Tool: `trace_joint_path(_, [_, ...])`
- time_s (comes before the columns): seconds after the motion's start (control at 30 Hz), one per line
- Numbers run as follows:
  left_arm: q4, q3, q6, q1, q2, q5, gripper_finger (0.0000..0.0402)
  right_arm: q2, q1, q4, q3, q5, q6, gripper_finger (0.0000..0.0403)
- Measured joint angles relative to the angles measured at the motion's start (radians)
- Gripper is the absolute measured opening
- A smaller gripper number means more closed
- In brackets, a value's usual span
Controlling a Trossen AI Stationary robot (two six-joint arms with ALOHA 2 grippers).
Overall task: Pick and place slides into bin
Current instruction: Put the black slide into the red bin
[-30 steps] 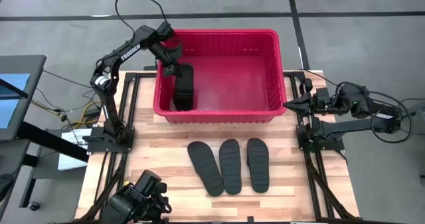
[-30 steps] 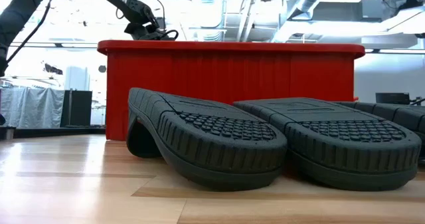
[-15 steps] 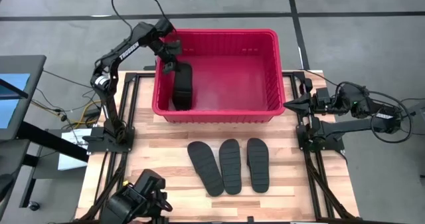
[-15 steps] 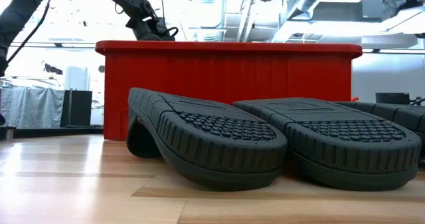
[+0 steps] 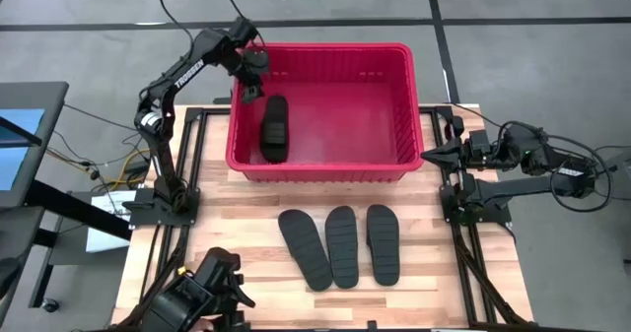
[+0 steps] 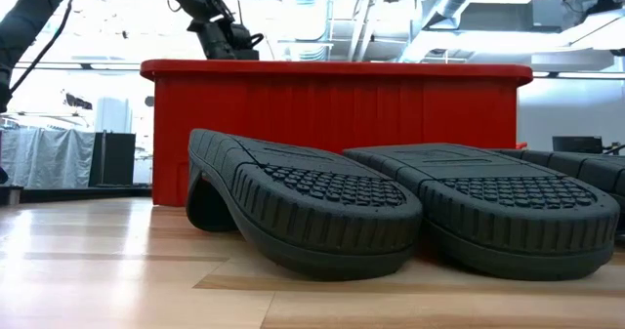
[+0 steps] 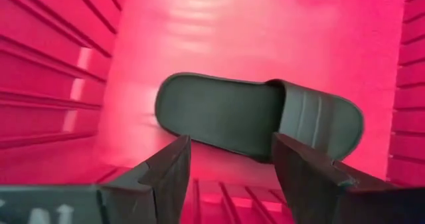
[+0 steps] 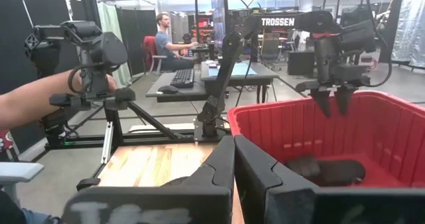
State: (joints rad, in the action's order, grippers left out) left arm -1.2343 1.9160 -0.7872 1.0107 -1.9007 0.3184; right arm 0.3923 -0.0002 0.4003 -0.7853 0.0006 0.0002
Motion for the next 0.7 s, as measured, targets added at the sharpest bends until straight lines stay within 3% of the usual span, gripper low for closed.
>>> trace_joint_path(0.4, [-0.004,0.059,0.028,-0.001,0.0,-0.025,0.0201,0.0,0.0,0.0,0.0,0.0,0.0,0.0])
trace_joint_path(0.7, [-0.146,0.261,0.077,-0.062,0.0,-0.224,0.0201,0.0,0.0,0.0,0.0,0.0,0.0,0.0])
